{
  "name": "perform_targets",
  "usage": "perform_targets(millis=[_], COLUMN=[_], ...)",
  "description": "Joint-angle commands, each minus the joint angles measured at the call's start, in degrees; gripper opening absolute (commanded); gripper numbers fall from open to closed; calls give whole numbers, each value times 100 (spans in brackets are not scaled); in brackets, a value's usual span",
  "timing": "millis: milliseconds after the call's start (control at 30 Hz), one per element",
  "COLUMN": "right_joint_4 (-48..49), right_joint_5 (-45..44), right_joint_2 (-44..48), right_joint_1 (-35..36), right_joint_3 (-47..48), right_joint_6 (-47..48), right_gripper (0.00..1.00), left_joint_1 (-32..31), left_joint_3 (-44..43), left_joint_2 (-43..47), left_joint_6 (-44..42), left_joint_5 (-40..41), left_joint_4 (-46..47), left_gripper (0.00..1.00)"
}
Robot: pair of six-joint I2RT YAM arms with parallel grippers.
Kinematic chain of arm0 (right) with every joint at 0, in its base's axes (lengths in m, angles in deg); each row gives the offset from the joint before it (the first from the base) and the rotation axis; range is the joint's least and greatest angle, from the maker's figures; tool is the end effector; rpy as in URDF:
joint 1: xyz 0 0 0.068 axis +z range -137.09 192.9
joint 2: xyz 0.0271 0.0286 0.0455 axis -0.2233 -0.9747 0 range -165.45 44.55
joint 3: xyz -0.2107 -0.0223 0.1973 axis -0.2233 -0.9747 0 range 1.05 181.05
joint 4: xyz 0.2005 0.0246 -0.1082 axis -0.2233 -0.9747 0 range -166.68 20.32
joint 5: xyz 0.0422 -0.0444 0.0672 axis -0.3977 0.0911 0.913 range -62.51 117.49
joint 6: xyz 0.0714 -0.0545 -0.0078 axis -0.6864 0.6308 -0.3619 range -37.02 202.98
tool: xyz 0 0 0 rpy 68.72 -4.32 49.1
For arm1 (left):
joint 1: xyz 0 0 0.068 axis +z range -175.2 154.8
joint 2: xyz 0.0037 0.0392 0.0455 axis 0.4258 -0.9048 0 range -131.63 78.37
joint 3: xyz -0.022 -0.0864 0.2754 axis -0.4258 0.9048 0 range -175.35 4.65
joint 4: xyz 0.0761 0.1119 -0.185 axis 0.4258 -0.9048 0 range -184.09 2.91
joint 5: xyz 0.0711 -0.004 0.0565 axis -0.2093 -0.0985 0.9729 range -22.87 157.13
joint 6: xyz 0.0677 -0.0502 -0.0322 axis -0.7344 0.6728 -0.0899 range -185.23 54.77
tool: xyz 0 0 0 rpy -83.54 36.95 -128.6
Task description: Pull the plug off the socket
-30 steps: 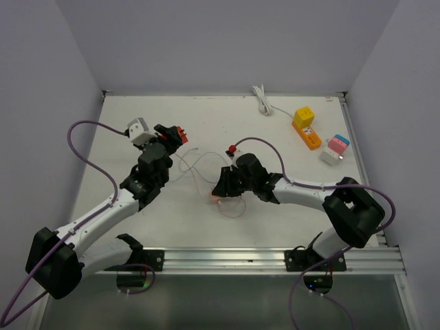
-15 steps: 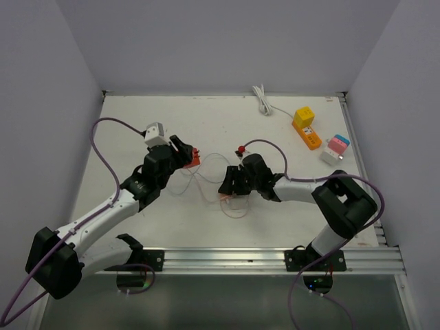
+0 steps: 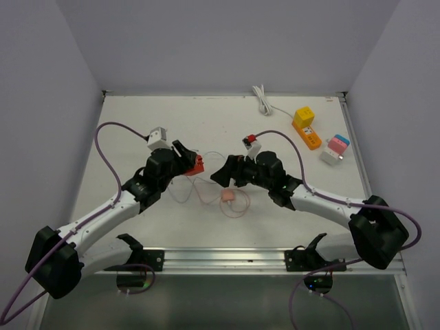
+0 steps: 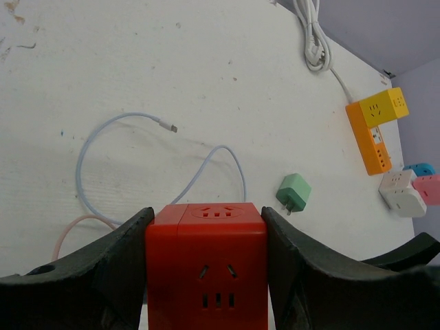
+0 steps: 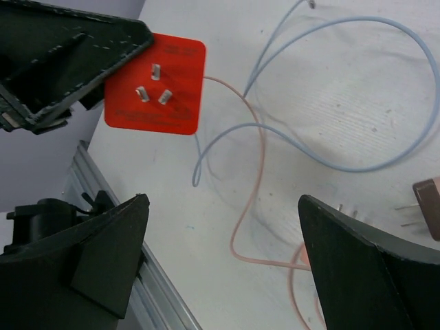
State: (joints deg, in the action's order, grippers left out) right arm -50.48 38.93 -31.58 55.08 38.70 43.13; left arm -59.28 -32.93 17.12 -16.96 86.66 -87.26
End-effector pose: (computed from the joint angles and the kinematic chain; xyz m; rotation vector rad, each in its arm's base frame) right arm 0.2108 0.2126 0.2522 -0.1892 2.0677 1.1209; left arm 0.2127 -0.1113 0.2699 -0.4691 1.9554 -0.5983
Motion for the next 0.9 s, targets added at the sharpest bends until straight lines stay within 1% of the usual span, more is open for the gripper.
perform_targets(millis=[0, 167, 333, 567, 733, 867], right_joint_4=[435, 848, 1164, 1200, 1376, 1498], right_joint_5=[-116, -37, -142, -265, -335, -485], right_joint_2=[55, -295, -533, -858, -1078, -1184], right_joint_1=[142, 265, 388, 528, 599, 625], right_joint_3=[321, 524, 674, 876, 937, 964], right_joint_6=[-22, -180, -163, -128, -110, -14], right_gripper=[94, 96, 97, 97, 93, 86], left_joint_1=[-107, -256, -379, -520, -564, -625], left_joint_3=[-126, -223, -302, -416, -434, -382], left_joint_2=[61, -9, -53, -45, 8, 34], left_joint_6=[261, 411, 534, 648, 780, 938], left_joint_5=[-2, 165, 297, 499, 570, 570], left_joint_4=[298, 228, 175, 78, 87, 104], left_gripper=[0, 0, 0, 0, 0, 0])
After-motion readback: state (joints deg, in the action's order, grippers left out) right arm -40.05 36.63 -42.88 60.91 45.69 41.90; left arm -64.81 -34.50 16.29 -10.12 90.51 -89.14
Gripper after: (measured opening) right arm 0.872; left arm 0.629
